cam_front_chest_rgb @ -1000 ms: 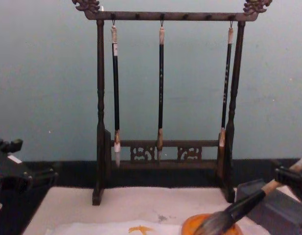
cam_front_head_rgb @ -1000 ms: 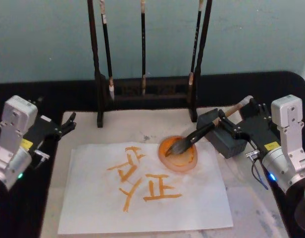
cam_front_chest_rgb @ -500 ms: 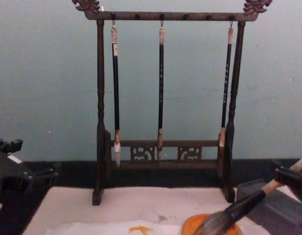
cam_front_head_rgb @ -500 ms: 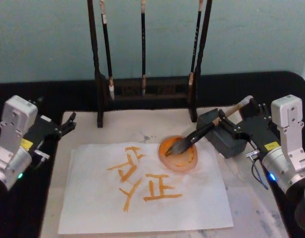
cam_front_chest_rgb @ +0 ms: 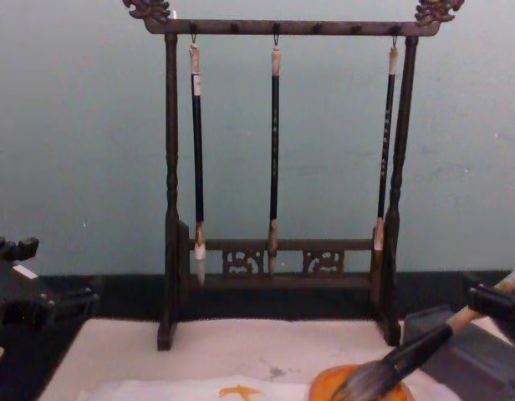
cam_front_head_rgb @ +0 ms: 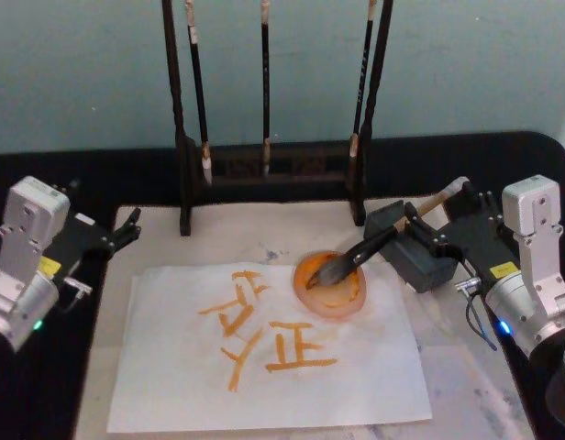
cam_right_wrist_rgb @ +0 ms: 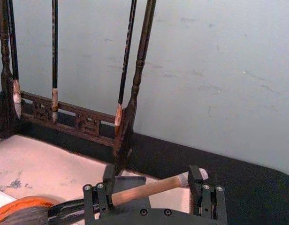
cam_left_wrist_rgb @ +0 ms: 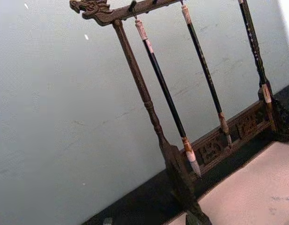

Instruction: Pick up the brush from the inkstone, write on the paper, then place the brush back to its original position.

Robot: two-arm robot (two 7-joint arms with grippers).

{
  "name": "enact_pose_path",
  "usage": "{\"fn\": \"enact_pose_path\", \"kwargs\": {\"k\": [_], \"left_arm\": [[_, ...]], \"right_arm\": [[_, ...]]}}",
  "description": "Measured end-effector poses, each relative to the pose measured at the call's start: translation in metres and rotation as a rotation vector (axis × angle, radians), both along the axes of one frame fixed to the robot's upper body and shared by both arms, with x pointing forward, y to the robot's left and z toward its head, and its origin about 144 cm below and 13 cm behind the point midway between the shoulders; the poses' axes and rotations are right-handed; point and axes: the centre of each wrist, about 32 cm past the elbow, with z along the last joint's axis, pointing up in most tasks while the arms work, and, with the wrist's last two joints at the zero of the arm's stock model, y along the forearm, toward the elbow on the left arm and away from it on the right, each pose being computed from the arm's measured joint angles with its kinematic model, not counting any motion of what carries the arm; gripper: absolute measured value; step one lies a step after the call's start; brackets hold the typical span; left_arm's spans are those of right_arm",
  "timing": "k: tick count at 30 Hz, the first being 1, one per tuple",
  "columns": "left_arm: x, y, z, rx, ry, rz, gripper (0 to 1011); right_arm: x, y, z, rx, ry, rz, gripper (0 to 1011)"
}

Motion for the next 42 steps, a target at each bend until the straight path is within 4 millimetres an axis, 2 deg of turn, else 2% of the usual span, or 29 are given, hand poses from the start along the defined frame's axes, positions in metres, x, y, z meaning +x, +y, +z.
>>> {"fn": "enact_pose_path", "kwargs": {"k": [42], "left_arm": [[0.0000,0.0000,0.0000,0.000,0.000,0.000,1010]], "right_arm": [[0.0000,0.0000,0.0000,0.000,0.000,0.000,1000]]}}
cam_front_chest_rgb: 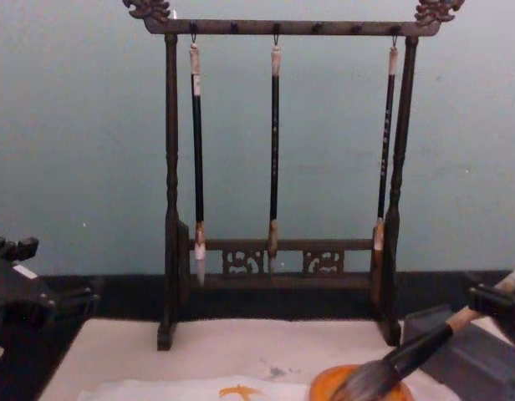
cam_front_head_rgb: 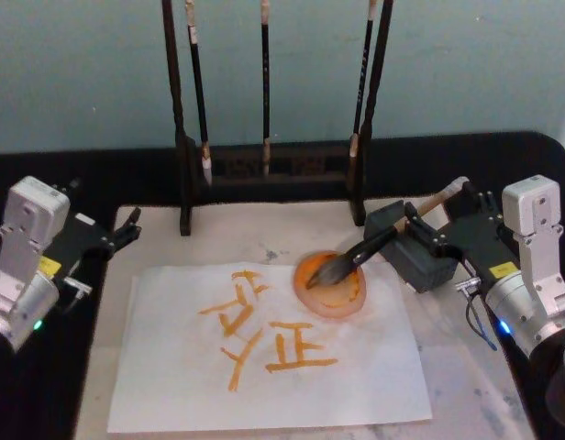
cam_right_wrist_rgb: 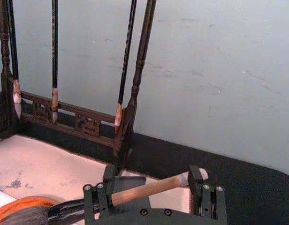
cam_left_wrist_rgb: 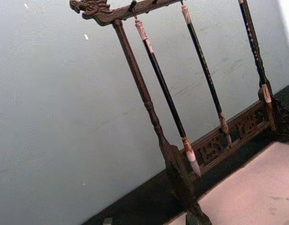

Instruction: Pick up the brush from the inkstone, write on the paper, then place the brush back to its original position.

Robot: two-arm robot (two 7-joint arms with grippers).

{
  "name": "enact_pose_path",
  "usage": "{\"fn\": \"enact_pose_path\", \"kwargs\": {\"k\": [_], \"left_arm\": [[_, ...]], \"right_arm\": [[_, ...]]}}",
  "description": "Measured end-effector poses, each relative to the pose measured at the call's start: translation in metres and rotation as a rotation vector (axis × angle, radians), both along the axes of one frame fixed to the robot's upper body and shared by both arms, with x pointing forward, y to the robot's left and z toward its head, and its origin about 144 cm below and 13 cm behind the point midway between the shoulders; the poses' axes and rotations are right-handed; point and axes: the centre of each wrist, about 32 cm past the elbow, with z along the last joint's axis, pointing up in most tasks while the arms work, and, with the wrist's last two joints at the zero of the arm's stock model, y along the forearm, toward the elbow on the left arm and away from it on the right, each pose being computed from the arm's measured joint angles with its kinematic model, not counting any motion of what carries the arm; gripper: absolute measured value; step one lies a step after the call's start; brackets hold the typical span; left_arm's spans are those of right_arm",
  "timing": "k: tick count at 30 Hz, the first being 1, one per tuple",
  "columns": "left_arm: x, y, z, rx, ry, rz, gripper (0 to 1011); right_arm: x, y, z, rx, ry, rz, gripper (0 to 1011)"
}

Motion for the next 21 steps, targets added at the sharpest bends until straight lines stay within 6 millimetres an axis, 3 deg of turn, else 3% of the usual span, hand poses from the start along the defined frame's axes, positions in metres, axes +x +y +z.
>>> {"fn": "enact_pose_path", "kwargs": {"k": [21], "left_arm": [[0.0000,0.0000,0.0000,0.000,0.000,0.000,1010]], "right_arm": [[0.0000,0.0000,0.0000,0.000,0.000,0.000,1000]]}}
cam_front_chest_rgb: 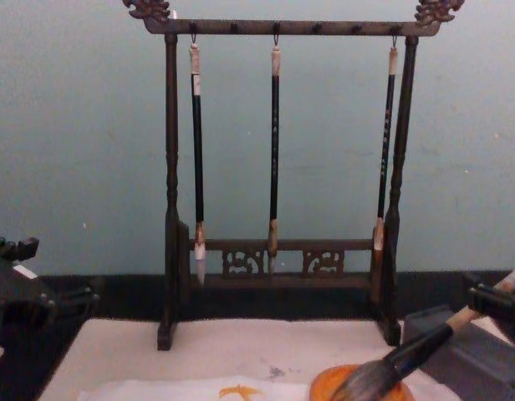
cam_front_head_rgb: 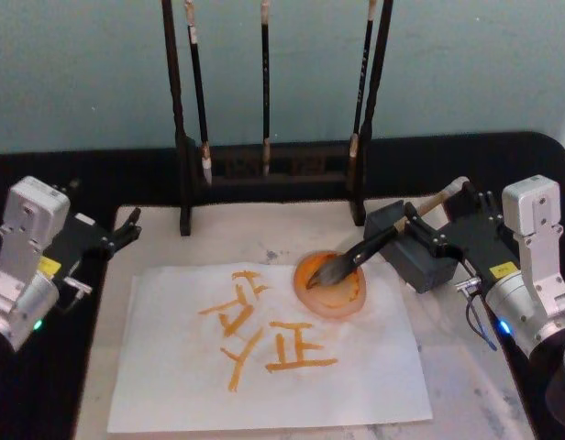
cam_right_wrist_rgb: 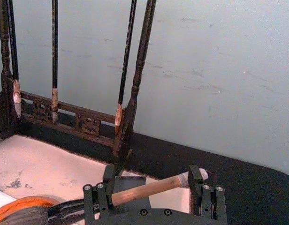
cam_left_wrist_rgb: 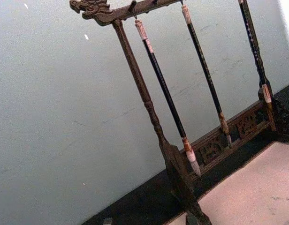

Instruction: Pick up the brush from the inkstone, write on the paper, then place the brush back to its original position.

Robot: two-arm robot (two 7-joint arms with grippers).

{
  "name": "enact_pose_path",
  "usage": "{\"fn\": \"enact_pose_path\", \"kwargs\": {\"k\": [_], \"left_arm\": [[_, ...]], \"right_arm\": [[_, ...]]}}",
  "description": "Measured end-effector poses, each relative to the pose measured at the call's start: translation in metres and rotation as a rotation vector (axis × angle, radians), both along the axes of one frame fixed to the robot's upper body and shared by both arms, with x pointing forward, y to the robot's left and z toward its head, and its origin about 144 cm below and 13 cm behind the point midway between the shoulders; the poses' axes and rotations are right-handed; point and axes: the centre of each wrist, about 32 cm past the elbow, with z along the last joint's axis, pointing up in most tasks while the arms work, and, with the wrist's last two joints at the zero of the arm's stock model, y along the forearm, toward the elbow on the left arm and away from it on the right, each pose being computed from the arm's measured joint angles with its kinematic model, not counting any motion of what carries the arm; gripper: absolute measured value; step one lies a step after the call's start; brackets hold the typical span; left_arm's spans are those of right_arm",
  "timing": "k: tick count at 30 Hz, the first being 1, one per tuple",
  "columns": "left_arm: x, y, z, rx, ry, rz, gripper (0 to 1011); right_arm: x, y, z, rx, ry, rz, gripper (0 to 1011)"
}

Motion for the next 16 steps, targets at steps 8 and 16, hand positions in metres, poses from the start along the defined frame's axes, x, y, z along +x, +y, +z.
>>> {"fn": "enact_pose_path", "kwargs": {"k": [8,16], "left_arm": [[0.0000,0.0000,0.0000,0.000,0.000,0.000,1009],[0.0000,0.0000,0.0000,0.000,0.000,0.000,1009]], "right_arm": [[0.0000,0.0000,0.0000,0.000,0.000,0.000,1000],[0.0000,0.0000,0.0000,0.000,0.000,0.000,1000]]}}
